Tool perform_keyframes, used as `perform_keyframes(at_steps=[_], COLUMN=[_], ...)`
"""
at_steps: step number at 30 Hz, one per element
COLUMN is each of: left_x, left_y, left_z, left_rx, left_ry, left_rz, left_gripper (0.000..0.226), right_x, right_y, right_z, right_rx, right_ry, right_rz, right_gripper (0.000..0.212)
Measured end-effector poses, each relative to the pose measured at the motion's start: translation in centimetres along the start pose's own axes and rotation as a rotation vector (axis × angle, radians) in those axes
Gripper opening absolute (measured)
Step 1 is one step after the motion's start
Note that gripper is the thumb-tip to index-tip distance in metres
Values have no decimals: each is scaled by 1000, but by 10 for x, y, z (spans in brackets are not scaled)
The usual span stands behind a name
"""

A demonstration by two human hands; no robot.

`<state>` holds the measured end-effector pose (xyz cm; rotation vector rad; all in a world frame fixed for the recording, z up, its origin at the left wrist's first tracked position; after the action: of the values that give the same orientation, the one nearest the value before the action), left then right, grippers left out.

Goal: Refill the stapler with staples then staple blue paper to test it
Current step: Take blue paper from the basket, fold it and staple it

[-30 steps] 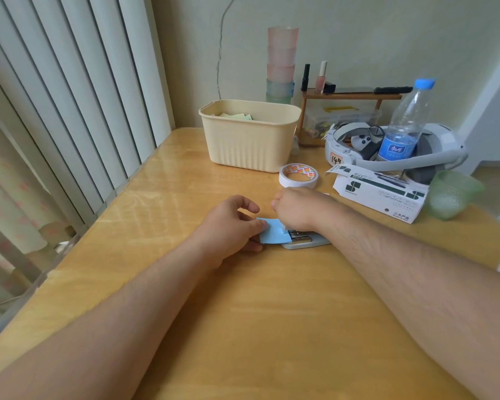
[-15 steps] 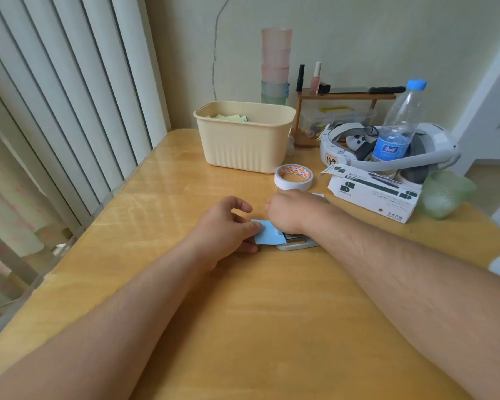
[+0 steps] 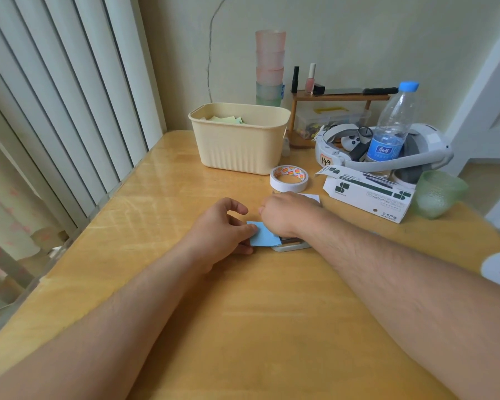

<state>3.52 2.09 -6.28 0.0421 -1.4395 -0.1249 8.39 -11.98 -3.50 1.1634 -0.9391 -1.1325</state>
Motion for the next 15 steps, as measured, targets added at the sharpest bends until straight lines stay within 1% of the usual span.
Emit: perform_keyframes(at_steps=[3, 6, 8, 11, 13, 15], left_x=[1, 0, -1, -1, -1, -2], left_y=[0, 0, 1, 1, 0, 1], left_z=[0, 0, -1, -2, -2, -2], left_rx=[4, -2, -2, -1, -3, -2], left_ry=[5, -2, -8, -10, -14, -18], left_rz=[-7, -10, -17, -18, -19, -21], left_gripper=[31, 31, 31, 31, 31, 30], right_x=[1, 1, 3, 7, 7, 10], right_y=[4, 10, 15, 18, 18, 21], right_z=[4, 5, 7, 9, 11, 13], right_rx=[-3, 9, -4, 8, 36, 92], right_ry=[9, 46, 80, 67, 71, 114], right_rz=[-46, -159, -226, -345, -420, -449], right_gripper=[26, 22, 26, 32, 39, 50])
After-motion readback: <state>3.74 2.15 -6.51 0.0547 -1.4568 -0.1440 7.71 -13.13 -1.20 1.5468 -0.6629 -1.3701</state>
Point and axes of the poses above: each hand's wrist, its own z-axis away from the middle knuckle, its own y-axis out of the back of the hand, x = y × z, the point moved 5 cm from there along -z, towards the middle knuckle, and after that the axes turned 5 degrees about z, right-handed, at the moved point
